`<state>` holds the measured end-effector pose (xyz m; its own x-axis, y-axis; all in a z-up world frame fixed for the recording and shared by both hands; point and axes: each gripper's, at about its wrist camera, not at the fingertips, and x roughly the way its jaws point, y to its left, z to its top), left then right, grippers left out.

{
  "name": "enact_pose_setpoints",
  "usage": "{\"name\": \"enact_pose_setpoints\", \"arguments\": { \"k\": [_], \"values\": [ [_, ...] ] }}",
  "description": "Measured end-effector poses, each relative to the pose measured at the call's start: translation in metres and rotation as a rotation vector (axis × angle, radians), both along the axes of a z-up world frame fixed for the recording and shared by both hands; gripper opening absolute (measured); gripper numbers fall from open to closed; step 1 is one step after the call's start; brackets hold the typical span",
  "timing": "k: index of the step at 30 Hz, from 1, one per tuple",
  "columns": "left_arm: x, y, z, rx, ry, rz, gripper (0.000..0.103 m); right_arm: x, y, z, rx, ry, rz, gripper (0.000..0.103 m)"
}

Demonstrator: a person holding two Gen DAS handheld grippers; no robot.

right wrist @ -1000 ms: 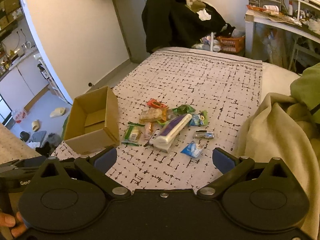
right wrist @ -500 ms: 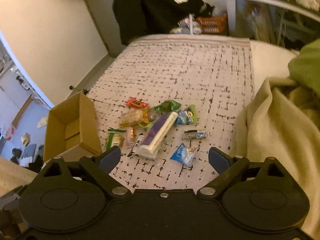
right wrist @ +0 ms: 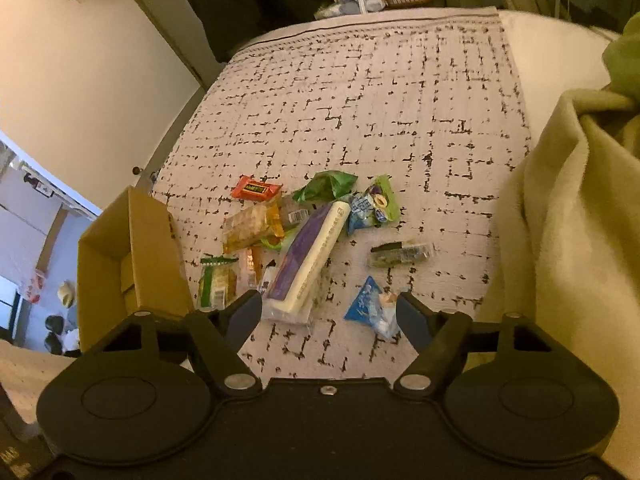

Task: Organize snacks
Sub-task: 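Reach the right gripper to the purple-wrapped bar while the left gripper approaches the white pack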

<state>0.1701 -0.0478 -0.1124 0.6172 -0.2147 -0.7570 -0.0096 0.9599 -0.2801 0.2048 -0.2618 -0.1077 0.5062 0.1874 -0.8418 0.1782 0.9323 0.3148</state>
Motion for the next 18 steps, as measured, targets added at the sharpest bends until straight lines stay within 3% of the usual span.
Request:
{"name": "enact_pose_setpoints", "arguments": {
  "k": [18],
  "values": [
    [0.058, -0.041, -0.057, -0.071, 0.093, -0.001, 0.052, 0.074, -0.002, -0.068, 0.059, 0.137, 0.051, 0.069]
  ]
}}
